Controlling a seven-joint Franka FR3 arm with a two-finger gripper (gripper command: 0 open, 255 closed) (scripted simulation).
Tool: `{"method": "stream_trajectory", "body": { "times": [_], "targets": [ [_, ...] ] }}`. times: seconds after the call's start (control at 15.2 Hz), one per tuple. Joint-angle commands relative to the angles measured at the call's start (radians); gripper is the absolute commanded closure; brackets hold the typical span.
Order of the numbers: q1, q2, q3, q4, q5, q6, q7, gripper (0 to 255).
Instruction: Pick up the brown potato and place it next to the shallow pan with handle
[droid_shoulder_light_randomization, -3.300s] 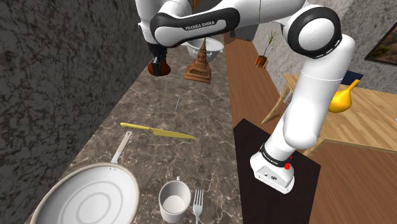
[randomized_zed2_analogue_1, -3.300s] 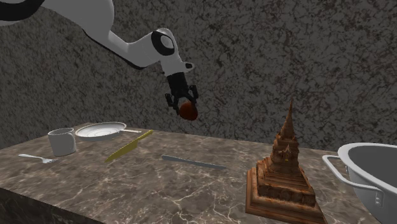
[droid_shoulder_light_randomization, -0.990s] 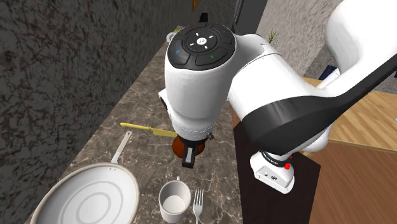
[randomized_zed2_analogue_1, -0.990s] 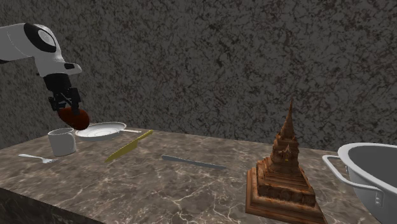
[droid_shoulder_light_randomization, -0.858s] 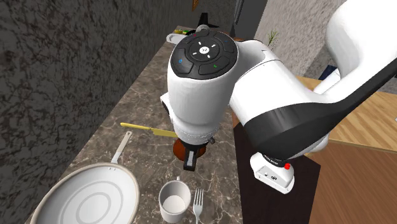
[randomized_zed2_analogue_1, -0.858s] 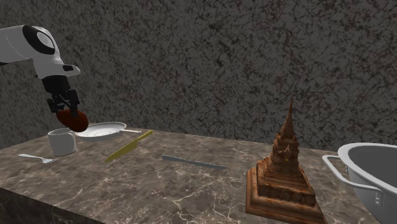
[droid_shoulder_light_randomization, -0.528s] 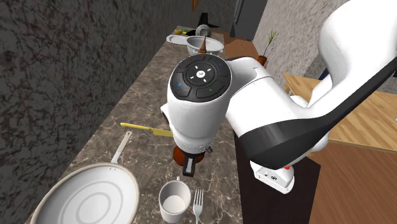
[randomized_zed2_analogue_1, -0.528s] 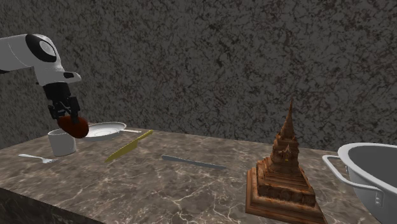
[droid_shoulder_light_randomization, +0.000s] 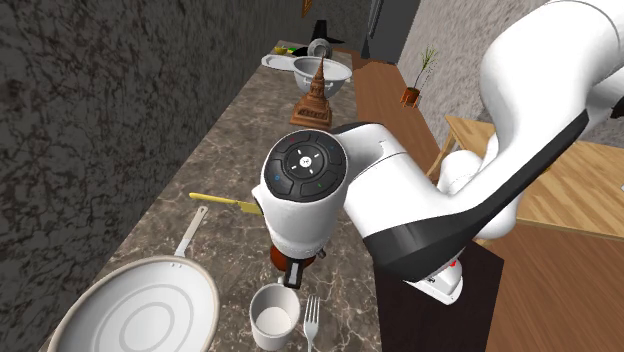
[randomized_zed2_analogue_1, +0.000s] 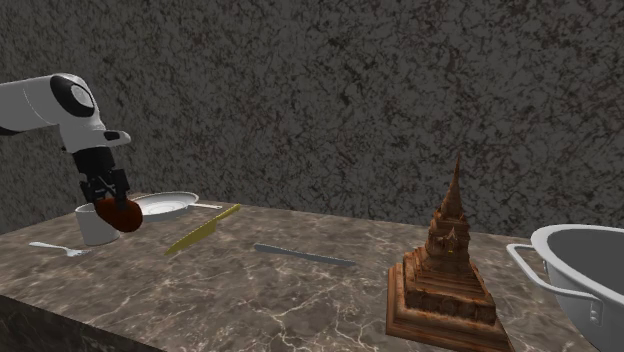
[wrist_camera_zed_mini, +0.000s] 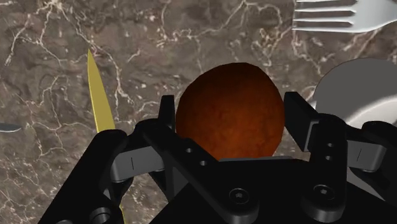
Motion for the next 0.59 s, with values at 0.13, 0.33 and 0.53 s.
{"method": "stream_trajectory", "body": {
  "times": [0.13, 0.33, 0.53],
  "targets": [
    [-0.003, 0.029, 0.006, -0.029, -0.020, 0.050, 0.024, 255],
    [-0.005, 0.056, 0.011, -0.048, -0.038, 0.087, 0.046, 255],
    [-0.009, 0.085, 0.017, -0.064, -0.060, 0.124, 0.070, 255]
  ]
}}
